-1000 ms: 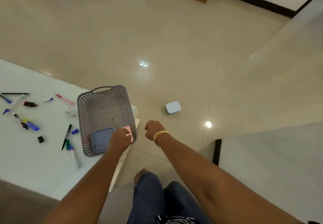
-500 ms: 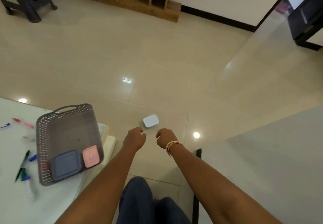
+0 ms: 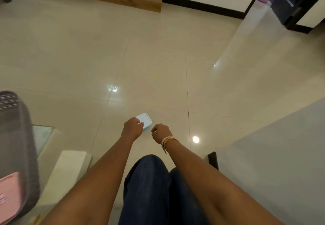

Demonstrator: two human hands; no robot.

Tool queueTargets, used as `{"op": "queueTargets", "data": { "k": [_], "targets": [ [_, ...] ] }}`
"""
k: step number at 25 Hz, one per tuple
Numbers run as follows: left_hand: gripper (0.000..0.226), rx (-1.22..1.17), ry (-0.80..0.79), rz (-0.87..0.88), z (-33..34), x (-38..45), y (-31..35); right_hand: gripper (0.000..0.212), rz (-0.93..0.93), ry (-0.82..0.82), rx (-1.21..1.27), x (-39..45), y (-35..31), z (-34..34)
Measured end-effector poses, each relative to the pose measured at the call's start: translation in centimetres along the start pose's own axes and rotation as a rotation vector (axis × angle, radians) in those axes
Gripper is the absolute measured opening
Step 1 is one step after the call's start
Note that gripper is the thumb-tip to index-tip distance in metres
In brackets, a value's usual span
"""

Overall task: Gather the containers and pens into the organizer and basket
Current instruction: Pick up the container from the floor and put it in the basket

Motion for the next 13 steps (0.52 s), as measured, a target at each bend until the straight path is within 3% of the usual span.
{"op": "queueTargets", "data": {
  "k": [3, 6, 13],
  "targets": [
    [0.036, -0.04, 0.015, -0.009, 4.0, 4.5, -4.4, 0.027, -0.001, 0.05, 0.101, 6.0, 2.9, 3.9],
    [0.041, -0.24, 0.029, -0.199, 6.7, 6.6, -8.4, 0.027, 0.021, 0.095, 0.245, 10.2, 5.2, 7.7],
    [0.035, -0.491, 0.029, -0.292, 6.9, 10.4, -14.0, 0.028, 0.072, 0.039, 0.478, 14.6, 5.6, 13.0]
  ]
}}
Point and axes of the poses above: each hand's wrist, its own x-axis towards the middle knuckle, its own z-axis out of the palm, y = z × x, the point moved 2 cm from there along x, towards the middle knuckle, and after that the axes turned 10 degrees about -x, right-handed, at the moved point
